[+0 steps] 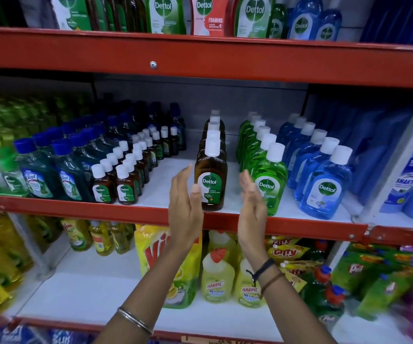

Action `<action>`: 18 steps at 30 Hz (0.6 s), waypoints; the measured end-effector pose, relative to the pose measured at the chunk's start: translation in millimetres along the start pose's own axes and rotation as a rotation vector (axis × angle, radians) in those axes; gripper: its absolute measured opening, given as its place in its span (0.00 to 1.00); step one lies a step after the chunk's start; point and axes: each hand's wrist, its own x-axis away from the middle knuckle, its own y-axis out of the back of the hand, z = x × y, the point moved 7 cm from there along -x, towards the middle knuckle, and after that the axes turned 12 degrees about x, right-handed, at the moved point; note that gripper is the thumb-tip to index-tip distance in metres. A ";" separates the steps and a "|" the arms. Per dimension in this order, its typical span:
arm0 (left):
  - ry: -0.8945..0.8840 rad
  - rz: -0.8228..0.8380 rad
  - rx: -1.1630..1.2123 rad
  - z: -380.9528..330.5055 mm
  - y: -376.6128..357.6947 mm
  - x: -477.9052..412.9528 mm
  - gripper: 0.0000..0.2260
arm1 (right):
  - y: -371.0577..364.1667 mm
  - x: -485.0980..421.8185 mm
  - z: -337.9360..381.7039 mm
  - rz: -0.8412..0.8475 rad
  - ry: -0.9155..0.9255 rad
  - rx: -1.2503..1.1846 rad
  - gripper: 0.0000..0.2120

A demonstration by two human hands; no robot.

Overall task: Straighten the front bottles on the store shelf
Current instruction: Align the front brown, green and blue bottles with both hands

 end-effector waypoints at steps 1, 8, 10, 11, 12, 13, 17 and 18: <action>-0.085 -0.017 0.030 -10.0 -6.7 6.0 0.34 | 13.8 3.0 3.0 -0.082 0.053 0.002 0.25; 0.186 0.338 0.236 -15.7 -106.8 24.0 0.34 | 71.1 -6.3 -17.7 -0.237 0.007 0.093 0.30; 0.297 0.314 0.241 -2.7 -118.9 19.5 0.40 | 73.1 -12.7 -20.8 -0.151 -0.037 0.070 0.27; 0.325 0.310 0.240 1.1 -121.9 18.0 0.42 | 74.6 -15.0 -20.7 -0.122 -0.056 0.050 0.26; 0.342 0.310 0.241 3.5 -123.5 17.4 0.43 | 76.1 -17.1 -21.1 -0.100 -0.077 0.034 0.24; 0.353 0.309 0.247 4.6 -124.1 17.3 0.43 | 78.0 -19.6 -23.2 -0.082 -0.095 0.027 0.22; 0.364 0.306 0.302 1.6 -124.1 19.5 0.37 | 83.9 -29.3 -31.3 -0.015 -0.125 0.049 0.15; 0.361 0.298 0.309 1.2 -124.0 19.7 0.36 | 85.4 -31.1 -31.8 -0.007 -0.127 0.052 0.16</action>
